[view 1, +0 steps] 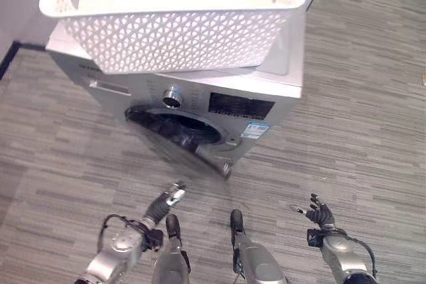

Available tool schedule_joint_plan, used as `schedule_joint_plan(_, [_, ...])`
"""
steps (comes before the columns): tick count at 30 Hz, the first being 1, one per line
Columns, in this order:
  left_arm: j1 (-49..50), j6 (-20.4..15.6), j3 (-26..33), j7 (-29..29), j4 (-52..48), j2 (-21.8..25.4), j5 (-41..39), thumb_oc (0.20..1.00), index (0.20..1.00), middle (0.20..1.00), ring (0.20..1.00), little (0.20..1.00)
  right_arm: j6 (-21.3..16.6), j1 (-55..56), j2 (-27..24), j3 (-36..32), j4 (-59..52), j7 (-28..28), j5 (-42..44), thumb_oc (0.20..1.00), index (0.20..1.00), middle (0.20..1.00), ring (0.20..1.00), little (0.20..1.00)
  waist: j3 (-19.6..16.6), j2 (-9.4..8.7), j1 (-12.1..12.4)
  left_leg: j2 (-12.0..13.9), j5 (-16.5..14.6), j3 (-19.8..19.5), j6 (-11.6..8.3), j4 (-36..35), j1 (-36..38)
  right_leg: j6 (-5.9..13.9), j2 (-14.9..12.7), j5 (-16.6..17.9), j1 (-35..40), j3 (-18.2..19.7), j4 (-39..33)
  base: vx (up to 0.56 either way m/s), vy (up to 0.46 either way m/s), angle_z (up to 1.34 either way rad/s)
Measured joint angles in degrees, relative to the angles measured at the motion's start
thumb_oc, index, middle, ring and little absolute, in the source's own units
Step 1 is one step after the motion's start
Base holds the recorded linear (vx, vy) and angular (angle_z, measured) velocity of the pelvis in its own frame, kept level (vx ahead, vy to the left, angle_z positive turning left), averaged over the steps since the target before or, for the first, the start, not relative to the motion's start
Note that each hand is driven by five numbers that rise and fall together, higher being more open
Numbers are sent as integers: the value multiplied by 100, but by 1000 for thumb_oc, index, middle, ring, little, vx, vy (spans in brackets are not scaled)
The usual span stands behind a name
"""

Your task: Grab the laundry basket,head to the washer,open it,put in the laundry and shut it.

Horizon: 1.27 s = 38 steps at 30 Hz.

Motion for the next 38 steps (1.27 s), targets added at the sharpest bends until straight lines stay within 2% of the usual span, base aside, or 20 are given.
schedule_joint_plan(2, [-125,21,10,6,34,-16,39,1000,1000,1000,1000,1000,1,35,10,128,71,6,-3,1000,1000,1000,1000,1000,-50,61,-94,44,-36,79,-33,1,182,-25,45,-16,106,95,-2,5,-20,-26])
schedule_joint_plan(4, [-207,44,44,13,206,-140,114,1000,1000,1000,1000,1000,9,1,38,126,316,17,-6,1000,1000,1000,1000,1000,-183,137,-76,76,-90,236,-13,-3,314,-42,67,-10,165,236,5,16,-24,-35])
schedule_joint_plan(6, [-470,42,126,53,83,-247,312,1000,1000,1000,1000,1000,18,94,39,126,482,11,-7,1000,1000,1000,1000,1000,-334,265,-218,126,-109,304,-35,-6,426,-44,111,12,247,283,10,20,-45,-23])
schedule_joint_plan(8, [-440,-2,311,58,-165,-335,351,1000,1000,1000,1000,1000,17,206,122,122,609,8,-4,1000,1000,1000,1000,1000,-425,284,-236,173,-118,326,-42,-6,524,-68,142,-4,337,302,6,25,-49,-9])
schedule_joint_plan(11, [-401,-241,586,85,-244,-803,351,1000,1000,1000,1000,1000,10,540,269,102,683,7,3,1000,1000,1000,1000,1000,-695,309,-215,237,-122,280,-49,-7,589,-115,200,-39,436,244,-4,19,-53,6])
schedule_joint_plan(13, [-314,-343,568,115,-215,-872,448,1000,1000,1000,1000,1000,-1,639,367,115,719,11,18,1000,1000,1000,1000,1000,-761,283,-191,264,-130,216,-51,-8,648,-156,227,-77,528,209,-4,4,-51,11])
schedule_joint_plan(15, [-133,-609,666,187,-48,-908,733,1000,1000,1000,1000,1000,-32,726,489,110,743,11,47,1000,1000,1000,1000,1000,-851,232,-127,283,-129,125,-51,-8,647,-179,250,-91,566,144,-5,1,-27,15])
schedule_joint_plan(18, [7,-776,856,310,499,-1055,794,1000,1000,1000,1000,1000,-77,887,555,112,829,13,55,1000,1000,1000,1000,1000,-931,177,-1,291,-140,-4,-80,-10,654,-209,253,-122,631,34,-5,-9,3,22])
schedule_joint_plan(19, [195,-923,1285,282,1177,-1347,704,1000,1000,1000,1000,1000,-123,817,600,82,1114,18,57,1000,1000,1000,1000,1000,-1028,178,86,282,-142,-66,-84,-9,661,-208,238,-138,689,-53,-6,-8,35,25])
schedule_joint_plan(20, [262,-897,1455,331,1444,-1406,656,1000,1000,1000,1000,1000,-120,821,617,61,1164,17,59,1000,1000,1000,1000,1000,-1049,164,64,278,-142,-122,-84,-10,671,-208,233,-158,707,-84,-6,-16,43,26])
schedule_joint_plan(22, [521,-963,1708,312,2270,-1301,691,1000,1000,1000,1000,1000,-149,878,633,-56,1167,34,58,1000,1000,1000,1000,1000,-1170,144,146,267,-141,-165,-86,-9,666,-204,225,-187,723,-109,-6,-19,36,13])
schedule_joint_plan(24, [673,-969,1869,354,2575,-1266,723,1000,1000,1000,1000,1000,-169,901,630,-137,1184,36,58,1000,1000,1000,1000,1000,-1176,138,264,255,-135,-173,-79,-10,657,-198,206,-184,726,-119,-6,-34,53,3])
schedule_joint_plan(25, [734,-1150,1986,389,2996,-1317,838,1000,1000,1000,1000,1000,-244,840,633,-208,1411,64,58,1000,1000,1000,1000,1000,-1206,139,322,216,-122,-193,-61,-10,658,-173,177,-182,739,-141,-6,-29,48,7])
schedule_joint_plan(26, [733,-1164,2078,425,3316,-1358,948,1000,1000,1000,1000,1000,-246,805,633,-262,1527,83,58,1000,1000,1000,1000,1000,-1226,151,361,201,-122,-209,-61,-10,659,-157,159,-187,753,-166,-6,-27,57,21])
schedule_joint_plan(27, [678,-1161,2139,499,3893,-1376,1042,1000,1000,1000,1000,1000,-255,800,630,-299,1654,114,58,1000,1000,1000,1000,1000,-1254,157,360,189,-122,-290,-61,-11,647,-134,126,-208,795,-248,-6,-23,40,21])
schedule_joint_plan(30, [701,-1206,2150,639,4698,-1373,1318,1000,1000,1000,1000,1000,-264,781,669,-297,1855,116,53,1000,1000,1000,1000,1000,-1268,134,413,137,-123,-325,-64,-12,636,-133,98,-223,810,-282,-7,-23,55,14])
schedule_joint_plan(31, [528,-1286,2290,710,5715,-1514,1542,1000,1000,1000,1000,1000,-275,657,683,-262,2123,117,49,1000,1000,1000,1000,1000,-1294,137,415,119,-139,-342,-87,-33,631,-129,79,-225,824,-311,-7,-16,53,7])
schedule_joint_plan(33, [340,-1228,2423,827,6814,-1652,1739,1000,1000,1000,1000,1000,-274,536,712,-254,2437,120,41,1000,1000,1000,1000,1000,-1381,134,393,113,-140,-399,-88,-32,617,-113,54,-240,837,-374,-7,5,42,16])
schedule_joint_plan(34, [417,-1099,2500,906,6931,-1706,1912,1000,1000,1000,1000,1000,-266,536,738,-253,2673,121,1,1000,1000,1000,1000,1000,-1425,104,396,98,-140,-466,-87,-32,582,-106,40,-263,842,-415,-6,22,37,23])
schedule_joint_plan(38, [492,-1083,2566,904,6884,-1771,1926,1000,1000,1000,1000,1000,-190,612,778,-1,3050,137,-156,1000,1000,1000,1000,1000,-1508,53,546,25,-138,-666,-86,-12,514,-85,0,-307,890,-601,-6,21,27,25])
